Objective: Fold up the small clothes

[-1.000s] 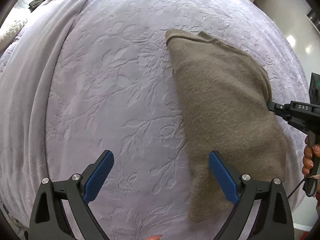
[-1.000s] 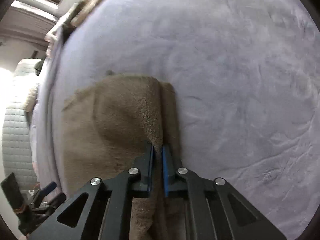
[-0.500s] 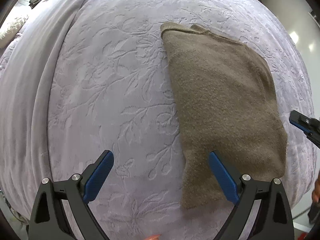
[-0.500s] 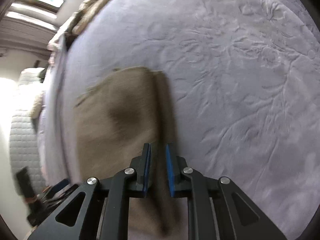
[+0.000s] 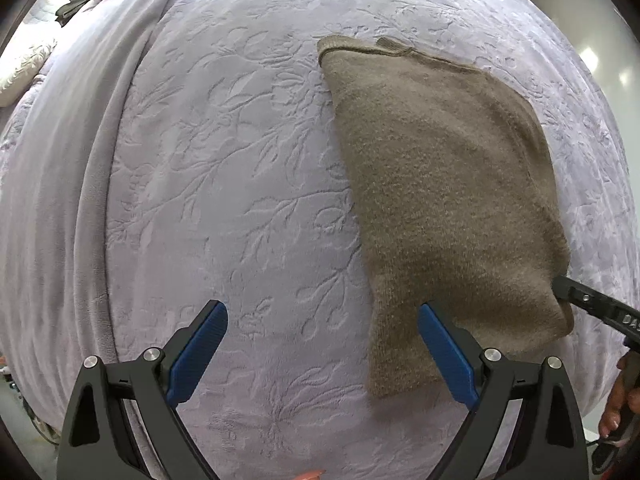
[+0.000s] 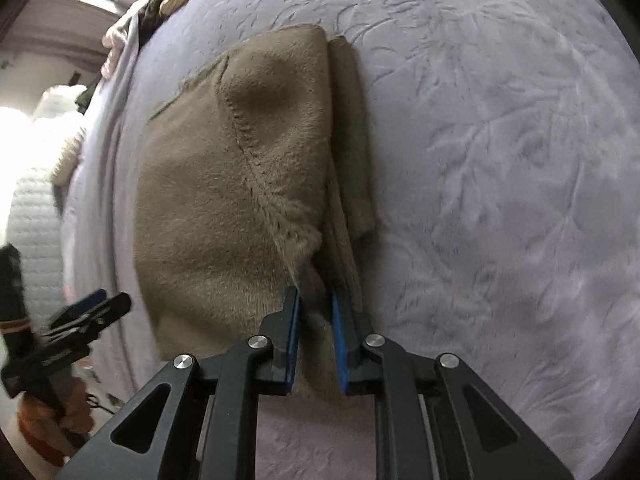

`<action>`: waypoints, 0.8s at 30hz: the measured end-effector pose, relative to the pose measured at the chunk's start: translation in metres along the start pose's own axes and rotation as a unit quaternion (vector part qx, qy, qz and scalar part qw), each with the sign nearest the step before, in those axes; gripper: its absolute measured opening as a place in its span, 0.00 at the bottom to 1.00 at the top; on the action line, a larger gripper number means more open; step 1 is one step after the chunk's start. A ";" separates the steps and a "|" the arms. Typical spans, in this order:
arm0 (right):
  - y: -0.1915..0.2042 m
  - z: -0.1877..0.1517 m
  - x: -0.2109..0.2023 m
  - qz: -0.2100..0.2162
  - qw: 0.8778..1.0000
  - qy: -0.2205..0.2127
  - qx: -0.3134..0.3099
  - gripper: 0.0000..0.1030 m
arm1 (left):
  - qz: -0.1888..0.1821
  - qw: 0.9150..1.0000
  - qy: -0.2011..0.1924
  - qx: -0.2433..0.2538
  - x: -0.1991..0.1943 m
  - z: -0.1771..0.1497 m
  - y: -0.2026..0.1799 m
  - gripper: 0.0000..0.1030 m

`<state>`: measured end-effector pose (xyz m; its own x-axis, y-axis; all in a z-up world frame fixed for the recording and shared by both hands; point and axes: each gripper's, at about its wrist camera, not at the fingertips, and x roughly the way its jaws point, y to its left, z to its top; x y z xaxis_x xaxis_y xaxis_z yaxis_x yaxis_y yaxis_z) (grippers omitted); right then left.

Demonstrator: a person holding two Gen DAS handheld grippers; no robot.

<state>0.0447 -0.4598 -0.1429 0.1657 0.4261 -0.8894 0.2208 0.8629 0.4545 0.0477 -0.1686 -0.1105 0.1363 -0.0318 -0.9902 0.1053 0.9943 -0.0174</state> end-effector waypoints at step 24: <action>-0.017 0.007 -0.015 0.033 0.999 -0.014 0.029 0.57 | -0.049 0.998 0.040 0.012 0.026 -0.005 -0.008 1.00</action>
<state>0.0449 -0.4829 -0.1369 0.2074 0.4729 -0.8564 0.2635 0.8160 0.5145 0.0453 -0.1767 -0.1365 0.0453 -0.1188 -0.9919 0.1381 0.9841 -0.1116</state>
